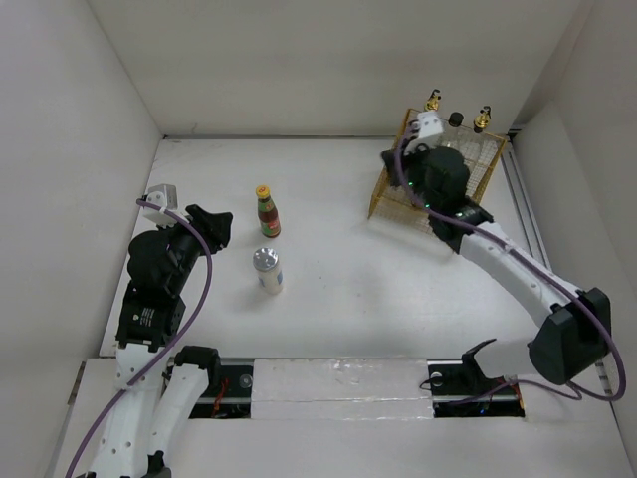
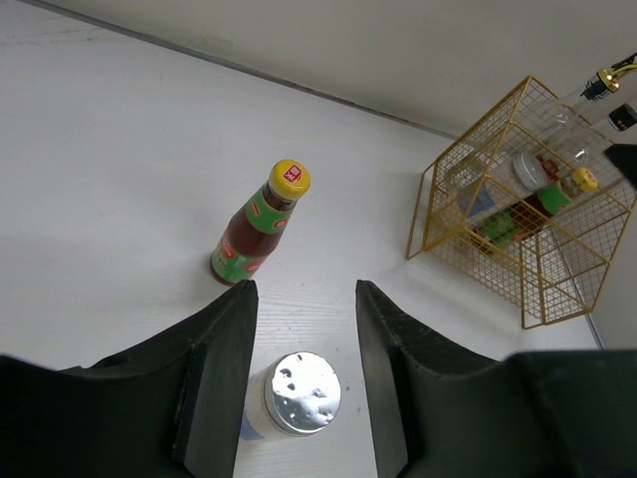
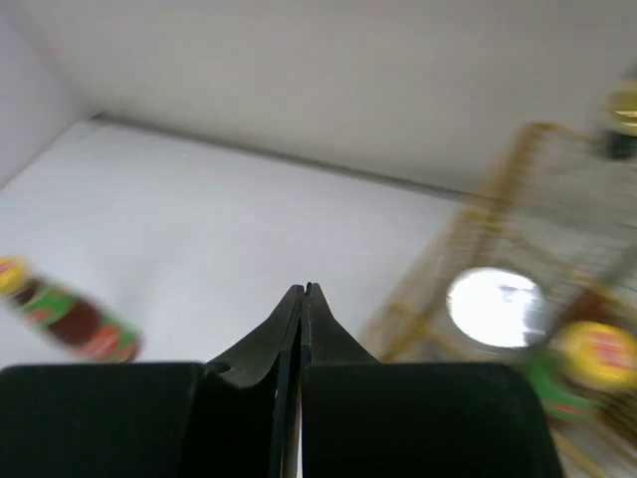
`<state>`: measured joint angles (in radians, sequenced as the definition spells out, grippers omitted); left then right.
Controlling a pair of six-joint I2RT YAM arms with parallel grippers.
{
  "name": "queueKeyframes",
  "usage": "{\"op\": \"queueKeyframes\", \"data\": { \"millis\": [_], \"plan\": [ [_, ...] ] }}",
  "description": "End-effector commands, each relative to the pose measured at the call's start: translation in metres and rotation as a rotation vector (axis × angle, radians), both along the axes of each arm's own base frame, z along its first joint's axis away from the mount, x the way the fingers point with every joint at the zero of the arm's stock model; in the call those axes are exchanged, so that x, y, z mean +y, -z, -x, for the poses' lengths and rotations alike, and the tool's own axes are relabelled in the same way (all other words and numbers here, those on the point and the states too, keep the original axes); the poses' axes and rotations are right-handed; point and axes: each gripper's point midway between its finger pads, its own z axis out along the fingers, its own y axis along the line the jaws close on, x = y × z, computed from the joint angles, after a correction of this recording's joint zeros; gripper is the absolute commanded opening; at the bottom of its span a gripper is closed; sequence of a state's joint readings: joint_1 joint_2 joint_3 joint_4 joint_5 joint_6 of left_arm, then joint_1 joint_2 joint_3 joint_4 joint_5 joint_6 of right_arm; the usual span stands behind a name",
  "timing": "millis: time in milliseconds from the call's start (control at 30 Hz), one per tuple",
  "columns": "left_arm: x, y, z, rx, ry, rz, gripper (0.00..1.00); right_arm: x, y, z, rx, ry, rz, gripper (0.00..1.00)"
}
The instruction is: Organize the condiment bottles
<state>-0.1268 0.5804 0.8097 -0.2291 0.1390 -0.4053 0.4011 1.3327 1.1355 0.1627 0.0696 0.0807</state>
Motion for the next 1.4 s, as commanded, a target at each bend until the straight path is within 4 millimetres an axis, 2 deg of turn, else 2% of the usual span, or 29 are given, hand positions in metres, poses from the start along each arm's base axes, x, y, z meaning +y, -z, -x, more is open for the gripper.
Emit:
{"op": "queueKeyframes", "data": {
  "millis": [0, 67, 100, 133, 167, 200, 267, 400, 467, 500, 600, 700, 800, 833, 933, 967, 1000, 1033, 1067, 1167, 1200, 1267, 1300, 1367],
  "plan": [
    [0.000, -0.008, -0.001, -0.037, 0.001, 0.007, 0.39, 0.093, 0.020, 0.034, 0.008, -0.260, 0.009, 0.00],
    [0.004, -0.008, -0.003, -0.038, -0.022, 0.004, 0.35, 0.131, 0.028, 0.053, 0.019, -0.349, 0.015, 0.14],
    [0.004, -0.008, -0.003, -0.038, -0.022, 0.004, 0.30, 0.163, 0.029, 0.074, 0.019, -0.436, 0.016, 0.27],
    [0.004, -0.005, -0.002, -0.029, -0.022, 0.003, 0.29, 0.184, 0.034, 0.078, 0.018, -0.481, 0.040, 0.48],
    [0.004, -0.005, -0.002, -0.029, -0.022, 0.003, 0.29, 0.199, 0.036, 0.084, 0.014, -0.511, 0.053, 0.57],
    [0.004, -0.008, 0.000, -0.041, -0.022, 0.004, 0.29, 0.220, 0.040, 0.098, 0.016, -0.562, 0.074, 0.65],
    [0.007, -0.008, 0.000, -0.041, -0.037, 0.003, 0.29, 0.244, 0.047, 0.093, 0.006, -0.570, 0.112, 0.83],
    [0.007, -0.010, 0.001, -0.050, -0.037, 0.004, 0.30, 0.279, 0.070, 0.071, 0.036, -0.584, 0.160, 0.93],
    [0.007, -0.010, 0.001, -0.050, -0.037, 0.004, 0.32, 0.290, 0.081, 0.061, 0.059, -0.576, 0.178, 0.93],
    [0.007, -0.010, 0.001, -0.050, -0.037, 0.004, 0.32, 0.300, 0.085, 0.050, 0.052, -0.568, 0.185, 0.94],
    [0.005, -0.013, 0.004, -0.061, -0.025, 0.007, 0.33, 0.315, 0.100, 0.027, 0.067, -0.541, 0.198, 0.94],
    [0.005, -0.013, 0.004, -0.061, -0.025, 0.007, 0.33, 0.321, 0.110, 0.010, 0.075, -0.513, 0.206, 0.93],
    [0.005, -0.013, 0.004, -0.061, -0.025, 0.007, 0.34, 0.333, 0.117, -0.002, 0.070, -0.502, 0.203, 0.82],
    [0.005, -0.013, 0.004, -0.061, -0.025, 0.007, 0.34, 0.336, 0.120, -0.006, 0.075, -0.491, 0.193, 0.71],
    [0.005, -0.013, 0.004, -0.061, -0.025, 0.007, 0.34, 0.337, 0.116, -0.011, 0.060, -0.466, 0.173, 0.54],
    [0.004, -0.013, 0.005, -0.061, -0.016, 0.008, 0.34, 0.337, 0.114, -0.013, 0.057, -0.456, 0.160, 0.32],
    [0.004, -0.013, 0.005, -0.061, -0.016, 0.008, 0.34, 0.336, 0.108, -0.012, 0.050, -0.455, 0.155, 0.22],
    [0.004, -0.013, 0.005, -0.061, -0.016, 0.008, 0.34, 0.336, 0.100, -0.011, 0.033, -0.454, 0.130, 0.15],
    [0.004, -0.013, 0.005, -0.061, -0.016, 0.008, 0.34, 0.328, 0.088, -0.008, 0.013, -0.436, 0.116, 0.02],
    [0.004, -0.013, 0.005, -0.061, -0.016, 0.008, 0.34, 0.315, 0.044, -0.001, -0.068, -0.423, 0.052, 0.00],
    [0.004, -0.013, 0.005, -0.061, -0.016, 0.008, 0.34, 0.303, 0.017, 0.007, -0.100, -0.411, 0.026, 0.00],
    [0.004, -0.011, 0.003, -0.050, -0.016, 0.006, 0.34, 0.284, -0.013, 0.012, -0.144, -0.385, 0.001, 0.00],
    [0.004, -0.011, 0.003, -0.050, -0.016, 0.006, 0.34, 0.269, -0.037, 0.024, -0.172, -0.383, -0.021, 0.00],
    [0.002, -0.011, 0.003, -0.050, -0.007, 0.007, 0.34, 0.242, -0.056, 0.024, -0.199, -0.357, -0.039, 0.00]
  ]
}}
